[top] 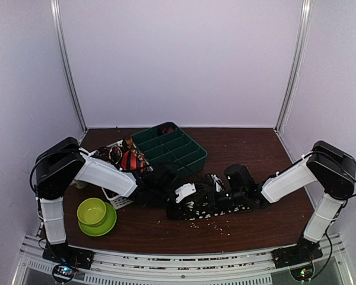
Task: Roll the ties
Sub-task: Roll the tie at the center of the board.
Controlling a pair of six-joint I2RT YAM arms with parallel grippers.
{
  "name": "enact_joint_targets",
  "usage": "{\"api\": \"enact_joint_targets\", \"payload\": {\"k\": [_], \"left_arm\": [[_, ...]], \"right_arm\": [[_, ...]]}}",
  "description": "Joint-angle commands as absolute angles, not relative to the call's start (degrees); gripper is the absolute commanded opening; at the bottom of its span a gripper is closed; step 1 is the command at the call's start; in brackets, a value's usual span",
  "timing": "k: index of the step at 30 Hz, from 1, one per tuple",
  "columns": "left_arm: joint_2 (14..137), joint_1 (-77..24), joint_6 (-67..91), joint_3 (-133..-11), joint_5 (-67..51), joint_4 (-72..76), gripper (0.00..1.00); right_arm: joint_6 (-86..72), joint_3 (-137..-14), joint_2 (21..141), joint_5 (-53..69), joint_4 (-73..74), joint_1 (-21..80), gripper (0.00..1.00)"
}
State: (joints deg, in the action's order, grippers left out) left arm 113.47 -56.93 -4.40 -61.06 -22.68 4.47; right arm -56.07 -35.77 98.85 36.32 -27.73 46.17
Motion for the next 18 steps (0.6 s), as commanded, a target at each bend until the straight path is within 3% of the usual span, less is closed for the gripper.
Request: {"api": "enact_joint_targets", "payload": {"k": [1, 5, 12, 14, 18], "left_arm": [[115.2, -56.3, -5.3, -60.7, -19.8, 0.4, 0.51], [111.9, -56.0, -5.4, -58.2, -17.5, 6.2, 0.64], [106.9, -56.1, -4.5, -49.0, -17.6, 29.1, 0.75], [107.3, -56.3, -3.6, -46.1, -18.2, 35.9, 0.84], [110.2, -57.5, -1.6, -42.3, -17.3, 47.0, 0.88]], "right_arm": [[-52.7, -36.4, 100.3, 35.5, -24.4, 46.1, 0.00], [-52.0, -34.7, 101.1, 35.3, -24.7, 45.4, 0.00], [-50.3, -32.5, 101.8, 34.4, -24.1, 43.2, 0.00], [-49.2, -31.8, 101.8, 34.1, -23.3, 41.9, 0.00], [-47.5, -30.1, 101.3, 33.9, -22.3, 40.4, 0.00]]}}
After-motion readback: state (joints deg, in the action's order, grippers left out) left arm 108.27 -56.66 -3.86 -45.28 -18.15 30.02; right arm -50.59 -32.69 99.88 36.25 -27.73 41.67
